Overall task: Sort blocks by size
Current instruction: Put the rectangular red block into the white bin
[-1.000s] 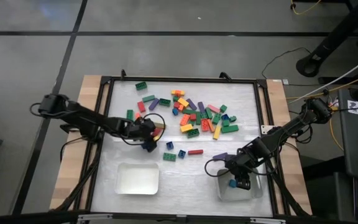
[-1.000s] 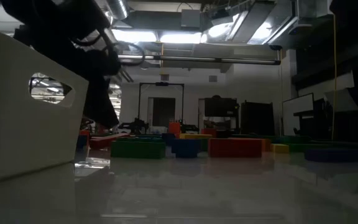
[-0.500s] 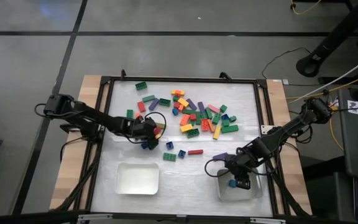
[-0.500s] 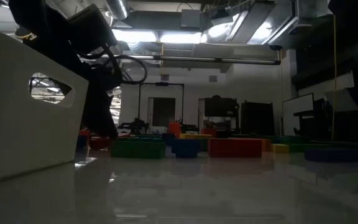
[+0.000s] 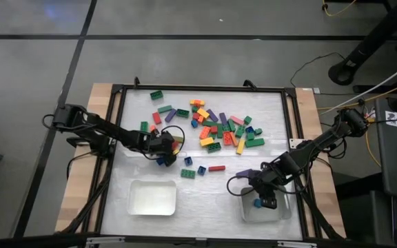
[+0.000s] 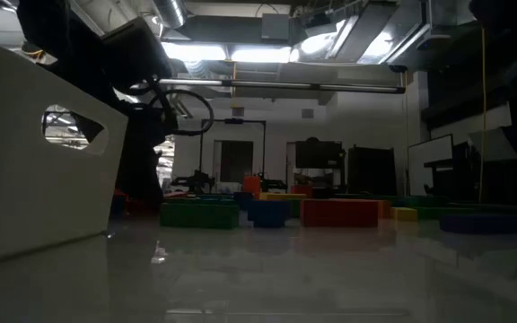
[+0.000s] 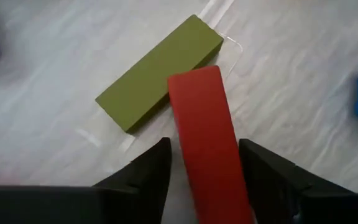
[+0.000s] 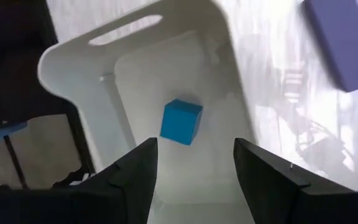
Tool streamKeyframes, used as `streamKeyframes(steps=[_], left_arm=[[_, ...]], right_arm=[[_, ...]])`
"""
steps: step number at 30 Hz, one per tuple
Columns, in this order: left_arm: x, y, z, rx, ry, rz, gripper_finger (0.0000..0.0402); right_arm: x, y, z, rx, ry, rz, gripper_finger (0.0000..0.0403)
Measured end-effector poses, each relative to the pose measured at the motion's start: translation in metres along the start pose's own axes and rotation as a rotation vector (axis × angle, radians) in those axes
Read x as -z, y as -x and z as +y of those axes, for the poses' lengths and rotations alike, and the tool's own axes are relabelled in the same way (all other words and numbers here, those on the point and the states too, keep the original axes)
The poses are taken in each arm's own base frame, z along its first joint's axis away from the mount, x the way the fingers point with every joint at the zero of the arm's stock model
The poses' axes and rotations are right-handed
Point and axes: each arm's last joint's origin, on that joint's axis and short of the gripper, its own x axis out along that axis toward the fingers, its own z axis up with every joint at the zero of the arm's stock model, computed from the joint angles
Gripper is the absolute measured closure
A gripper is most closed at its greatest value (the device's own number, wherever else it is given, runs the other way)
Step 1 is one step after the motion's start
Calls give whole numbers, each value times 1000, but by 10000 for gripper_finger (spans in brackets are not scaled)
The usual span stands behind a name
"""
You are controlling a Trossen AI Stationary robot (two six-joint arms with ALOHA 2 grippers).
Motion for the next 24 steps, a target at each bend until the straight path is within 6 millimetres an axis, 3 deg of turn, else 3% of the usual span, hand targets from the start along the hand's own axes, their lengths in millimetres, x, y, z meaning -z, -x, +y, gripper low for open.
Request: streamKeyframes(steps=[6,13,17,24], left_arm=[[-3,5,0,23,7,-4,313],[-22,17,-11,125,-6,-35,313],[-39,30,-20,240,-27,-56,302],[-63,66,-35,580,-65,-50,309]], right_arm=[[-2,0,-2,58,48,-55,194],[-14,21,11,130,194,-221,194],[-22,33,15,268,291,-377,194],[-42,42,0,426,300,-508,194]])
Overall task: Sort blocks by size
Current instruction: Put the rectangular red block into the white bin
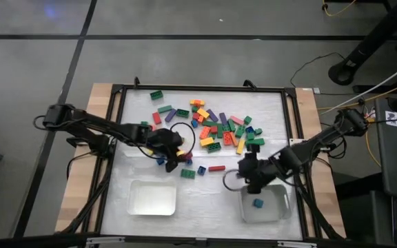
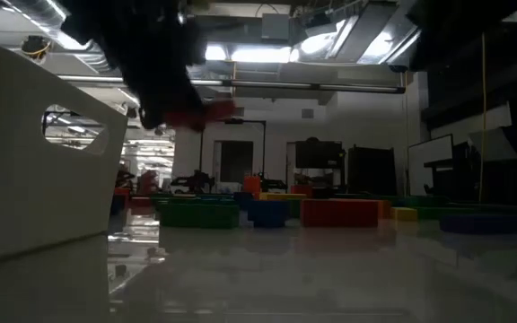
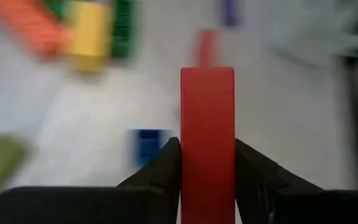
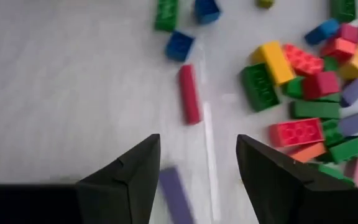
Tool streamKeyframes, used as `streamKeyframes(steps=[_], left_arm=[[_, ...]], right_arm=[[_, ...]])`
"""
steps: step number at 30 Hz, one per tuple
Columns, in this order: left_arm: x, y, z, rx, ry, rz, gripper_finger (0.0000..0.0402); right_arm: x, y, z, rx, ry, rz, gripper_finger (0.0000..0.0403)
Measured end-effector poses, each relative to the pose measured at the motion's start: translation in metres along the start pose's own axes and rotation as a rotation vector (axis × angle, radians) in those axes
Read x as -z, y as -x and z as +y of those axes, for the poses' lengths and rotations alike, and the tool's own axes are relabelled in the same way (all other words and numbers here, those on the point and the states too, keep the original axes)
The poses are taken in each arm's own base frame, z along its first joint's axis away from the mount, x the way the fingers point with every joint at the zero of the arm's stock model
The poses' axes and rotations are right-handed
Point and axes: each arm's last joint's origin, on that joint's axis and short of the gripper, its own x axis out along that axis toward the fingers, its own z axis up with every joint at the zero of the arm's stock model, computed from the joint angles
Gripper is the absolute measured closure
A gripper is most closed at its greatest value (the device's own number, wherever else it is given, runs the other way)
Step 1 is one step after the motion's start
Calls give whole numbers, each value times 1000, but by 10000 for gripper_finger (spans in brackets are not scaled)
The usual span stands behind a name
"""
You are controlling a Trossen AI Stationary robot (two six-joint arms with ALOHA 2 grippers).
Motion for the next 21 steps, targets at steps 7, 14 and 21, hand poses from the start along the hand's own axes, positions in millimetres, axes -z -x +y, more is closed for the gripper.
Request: streamKeyframes(steps=[7,14,21], left_arm=[[14,12,-42,307,-9,144,295],[48,12,-77,371,-67,275,296],[69,16,-87,247,26,335,272]], right_arm=[[-14,-15,-40,86,-15,5,194],[-32,-27,-82,113,-12,-73,194],[-37,-46,-123,80,21,-55,194]])
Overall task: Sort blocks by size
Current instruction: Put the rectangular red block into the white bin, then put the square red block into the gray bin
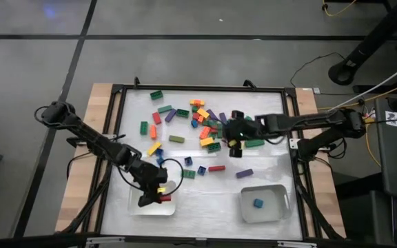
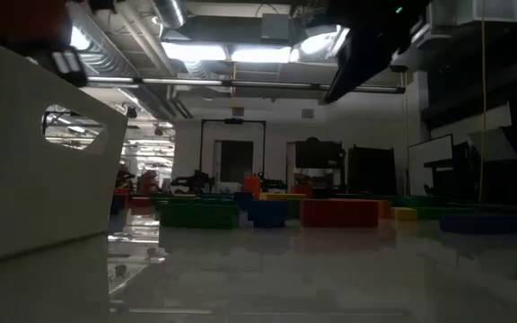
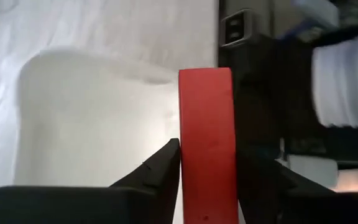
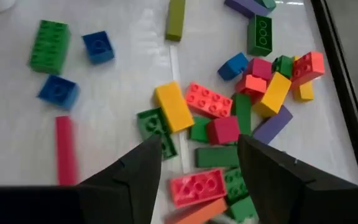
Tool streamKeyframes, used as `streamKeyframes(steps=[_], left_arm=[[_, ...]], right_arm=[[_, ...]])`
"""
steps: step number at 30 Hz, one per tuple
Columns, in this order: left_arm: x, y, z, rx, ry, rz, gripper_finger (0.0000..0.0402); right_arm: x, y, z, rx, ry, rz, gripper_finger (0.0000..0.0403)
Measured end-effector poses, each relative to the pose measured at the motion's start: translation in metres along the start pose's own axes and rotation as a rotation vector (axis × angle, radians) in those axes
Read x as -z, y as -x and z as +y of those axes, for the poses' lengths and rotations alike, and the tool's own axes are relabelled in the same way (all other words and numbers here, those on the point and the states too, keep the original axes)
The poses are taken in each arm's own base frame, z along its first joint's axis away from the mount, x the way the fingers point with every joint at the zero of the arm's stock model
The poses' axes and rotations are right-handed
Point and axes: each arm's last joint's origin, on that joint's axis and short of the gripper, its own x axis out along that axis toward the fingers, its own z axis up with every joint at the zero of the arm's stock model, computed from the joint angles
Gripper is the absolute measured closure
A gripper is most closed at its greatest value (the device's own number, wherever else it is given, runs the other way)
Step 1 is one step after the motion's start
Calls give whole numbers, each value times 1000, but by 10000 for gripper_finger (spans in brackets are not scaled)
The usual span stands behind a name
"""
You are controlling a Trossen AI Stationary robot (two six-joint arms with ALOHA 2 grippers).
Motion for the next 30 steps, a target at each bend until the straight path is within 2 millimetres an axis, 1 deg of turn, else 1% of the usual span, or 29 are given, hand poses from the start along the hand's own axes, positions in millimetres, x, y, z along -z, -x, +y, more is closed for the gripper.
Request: streamKeyframes(steps=[5,12,17,23,30], left_arm=[[7,0,5,-99,93,17,246],[8,0,7,-129,96,28,210],[8,0,7,-130,95,27,204],[8,0,7,-130,93,26,204],[8,0,7,-130,92,26,204]], right_arm=[[2,-30,-18,-25,9,41,194],[5,-78,-35,-2,69,58,194],[15,-100,-47,-19,67,112,194],[25,-113,-61,-25,28,155,194],[29,-114,-74,-105,-21,129,194]])
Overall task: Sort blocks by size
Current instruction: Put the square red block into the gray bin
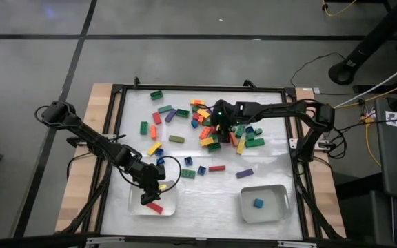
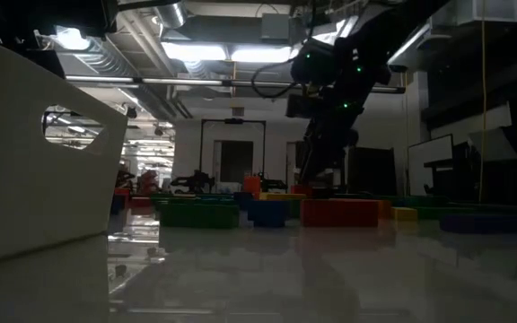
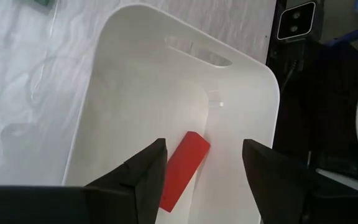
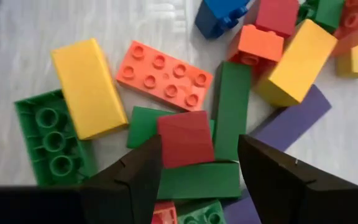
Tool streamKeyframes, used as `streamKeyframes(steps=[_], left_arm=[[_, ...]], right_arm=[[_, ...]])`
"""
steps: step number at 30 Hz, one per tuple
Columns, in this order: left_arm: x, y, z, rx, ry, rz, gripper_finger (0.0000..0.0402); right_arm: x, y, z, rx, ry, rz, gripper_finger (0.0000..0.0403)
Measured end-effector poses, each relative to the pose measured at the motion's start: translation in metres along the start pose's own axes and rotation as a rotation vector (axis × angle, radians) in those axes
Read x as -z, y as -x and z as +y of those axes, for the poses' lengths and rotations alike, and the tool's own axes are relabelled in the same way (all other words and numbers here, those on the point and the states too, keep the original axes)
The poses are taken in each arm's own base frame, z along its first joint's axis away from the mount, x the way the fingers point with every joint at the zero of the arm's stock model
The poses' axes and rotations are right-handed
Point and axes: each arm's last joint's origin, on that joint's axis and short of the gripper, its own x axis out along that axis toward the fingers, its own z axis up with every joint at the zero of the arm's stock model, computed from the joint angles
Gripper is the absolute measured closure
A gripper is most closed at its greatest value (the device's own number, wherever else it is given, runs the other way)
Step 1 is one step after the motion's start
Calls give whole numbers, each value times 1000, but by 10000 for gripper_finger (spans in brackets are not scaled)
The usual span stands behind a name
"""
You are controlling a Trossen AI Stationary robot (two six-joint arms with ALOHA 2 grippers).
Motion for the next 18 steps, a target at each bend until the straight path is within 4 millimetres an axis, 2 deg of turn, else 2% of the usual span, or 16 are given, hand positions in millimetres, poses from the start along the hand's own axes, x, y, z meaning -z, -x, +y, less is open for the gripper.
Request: streamKeyframes(steps=[6,14,18], left_arm=[[0,0,0,0,-19,0,204],[0,0,0,0,-19,0,204],[0,0,0,-5,-19,-7,204]], right_arm=[[2,-6,-2,-52,-10,-2,194],[6,-30,-1,-64,-12,20,194],[6,-32,-2,-64,-12,17,195]])
